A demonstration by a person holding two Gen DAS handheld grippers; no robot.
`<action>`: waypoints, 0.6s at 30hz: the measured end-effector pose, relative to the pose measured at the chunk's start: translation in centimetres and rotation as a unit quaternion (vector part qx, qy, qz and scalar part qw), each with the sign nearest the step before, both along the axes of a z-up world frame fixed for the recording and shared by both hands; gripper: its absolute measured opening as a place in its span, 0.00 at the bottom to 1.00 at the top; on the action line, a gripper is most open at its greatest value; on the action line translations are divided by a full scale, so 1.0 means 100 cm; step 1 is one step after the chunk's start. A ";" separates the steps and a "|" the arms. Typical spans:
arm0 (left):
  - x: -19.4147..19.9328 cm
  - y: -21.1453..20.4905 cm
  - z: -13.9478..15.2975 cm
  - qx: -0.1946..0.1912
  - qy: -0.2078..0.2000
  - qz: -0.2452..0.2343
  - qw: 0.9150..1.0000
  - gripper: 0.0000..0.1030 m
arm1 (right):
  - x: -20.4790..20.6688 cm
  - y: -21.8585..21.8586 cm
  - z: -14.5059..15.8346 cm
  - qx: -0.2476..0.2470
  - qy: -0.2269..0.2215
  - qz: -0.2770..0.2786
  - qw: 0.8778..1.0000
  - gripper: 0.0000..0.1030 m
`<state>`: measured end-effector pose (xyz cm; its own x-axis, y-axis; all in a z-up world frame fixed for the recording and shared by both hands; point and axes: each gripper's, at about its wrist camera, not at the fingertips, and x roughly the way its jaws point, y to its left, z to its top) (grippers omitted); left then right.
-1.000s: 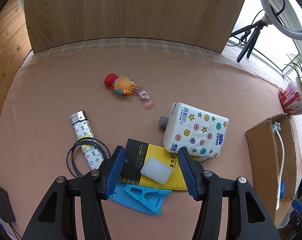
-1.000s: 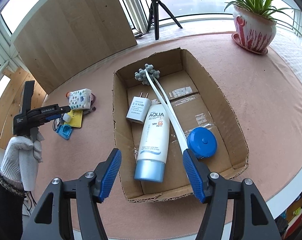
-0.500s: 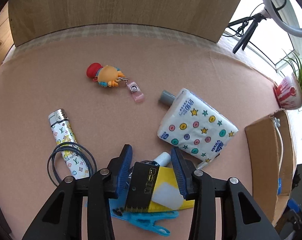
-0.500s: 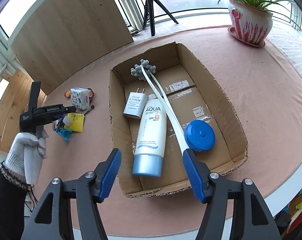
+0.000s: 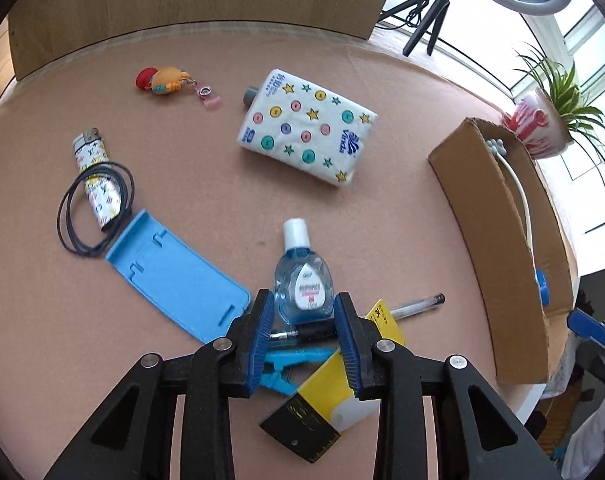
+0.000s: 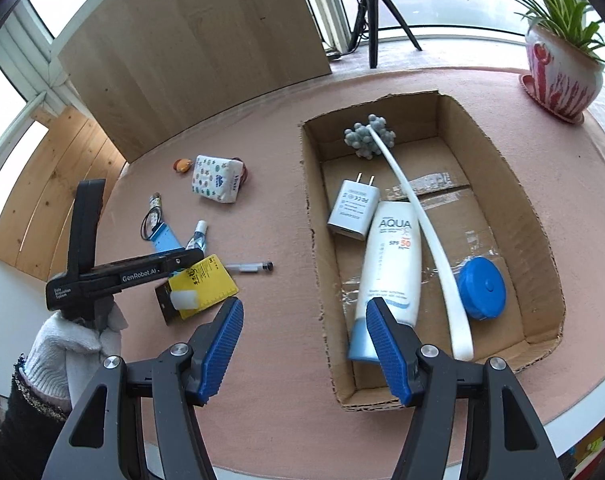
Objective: Organize objects
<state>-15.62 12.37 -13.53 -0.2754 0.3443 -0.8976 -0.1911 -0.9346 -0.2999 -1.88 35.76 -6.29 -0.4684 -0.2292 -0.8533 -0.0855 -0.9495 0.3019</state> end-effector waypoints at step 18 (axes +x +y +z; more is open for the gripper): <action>0.078 -0.028 0.005 0.050 0.000 0.013 0.999 0.33 | -0.029 -0.058 -0.018 -0.013 -0.023 0.068 0.997 0.58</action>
<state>-7.84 9.57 -12.99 -0.2847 0.4244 -0.8596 -0.1664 -0.9049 -0.3916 -4.74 29.95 -8.05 -0.3920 -0.3103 -0.8661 0.0300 -0.9452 0.3251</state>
